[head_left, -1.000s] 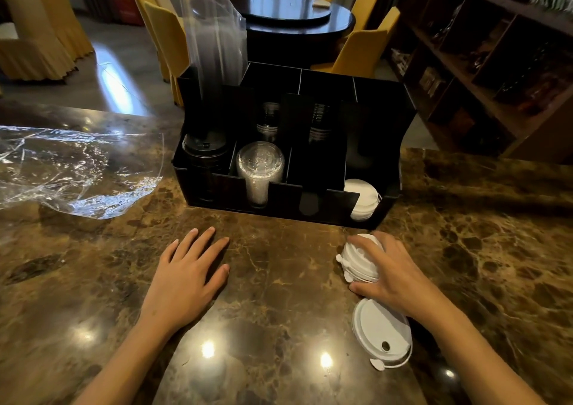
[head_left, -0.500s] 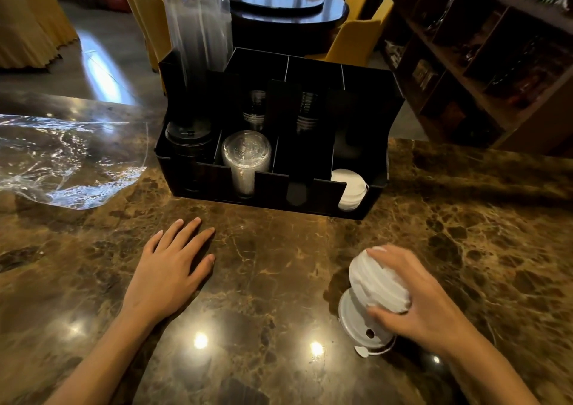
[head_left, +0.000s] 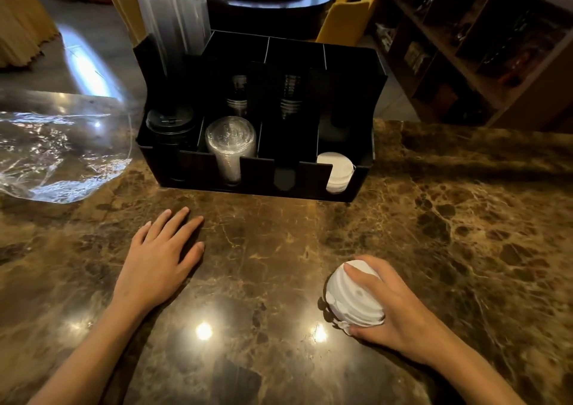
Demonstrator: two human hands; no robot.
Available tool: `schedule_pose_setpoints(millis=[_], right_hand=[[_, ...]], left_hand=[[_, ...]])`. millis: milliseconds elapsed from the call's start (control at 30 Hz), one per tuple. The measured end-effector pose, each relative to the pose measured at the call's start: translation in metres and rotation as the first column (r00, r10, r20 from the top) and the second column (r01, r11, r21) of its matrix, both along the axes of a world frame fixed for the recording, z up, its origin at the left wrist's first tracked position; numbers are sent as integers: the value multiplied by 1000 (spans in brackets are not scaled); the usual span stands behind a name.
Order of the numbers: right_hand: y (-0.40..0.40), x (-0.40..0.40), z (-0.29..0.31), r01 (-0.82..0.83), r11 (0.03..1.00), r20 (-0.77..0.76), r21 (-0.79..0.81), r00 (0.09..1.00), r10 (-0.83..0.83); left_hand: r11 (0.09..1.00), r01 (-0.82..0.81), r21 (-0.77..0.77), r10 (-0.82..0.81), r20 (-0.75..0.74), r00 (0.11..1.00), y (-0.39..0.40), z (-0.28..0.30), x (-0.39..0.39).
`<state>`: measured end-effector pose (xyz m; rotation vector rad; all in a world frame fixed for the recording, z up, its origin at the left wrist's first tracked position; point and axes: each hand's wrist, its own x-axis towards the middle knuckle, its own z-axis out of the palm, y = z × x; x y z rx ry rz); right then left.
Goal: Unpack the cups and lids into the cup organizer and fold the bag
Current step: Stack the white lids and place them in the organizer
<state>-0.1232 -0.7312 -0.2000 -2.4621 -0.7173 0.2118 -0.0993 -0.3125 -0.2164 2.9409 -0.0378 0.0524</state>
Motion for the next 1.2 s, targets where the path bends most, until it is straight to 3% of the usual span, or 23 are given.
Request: schedule_pose_setpoints(millis=[167, 267, 367, 433, 533, 633, 700, 900, 1033, 1200], right_hand=[[15, 0, 0, 61, 996, 69, 66, 996, -65], [20, 1, 0, 164, 971, 9, 171, 986, -168], [32, -1, 5, 387, 854, -170, 347, 922, -349], [49, -2, 14, 468, 722, -300, 510, 883, -361], [81, -2, 27, 520, 480, -496, 706, 848, -188], [113, -3, 37, 507, 333, -529, 795, 848, -30], [126, -1, 43, 506, 324, -520, 799, 853, -51], [131, 5, 61, 508, 357, -560, 784, 826, 55], [118, 12, 70, 561, 367, -620, 742, 782, 56], [114, 15, 80, 406, 493, -533, 769, 833, 146]], left_hand=[[1000, -2, -10, 2, 10, 1000, 1, -2, 1], [1000, 2, -14, -2, 16, 1000, 2, -3, 0], [999, -35, -29, 36, 6, 999, -4, 5, 0], [973, -73, -219, 83, 37, 996, -19, 14, -3], [772, 93, -629, -72, 59, 996, -62, 34, -16], [548, 207, -810, -334, 15, 942, -113, 55, -28], [469, 243, -849, -354, 71, 932, -135, 62, -30], [516, 339, -787, -226, 257, 940, -135, 78, -22], [453, 299, -840, -229, 215, 950, -130, 79, -20], [431, 223, -874, -210, 143, 967, -131, 83, -14]])
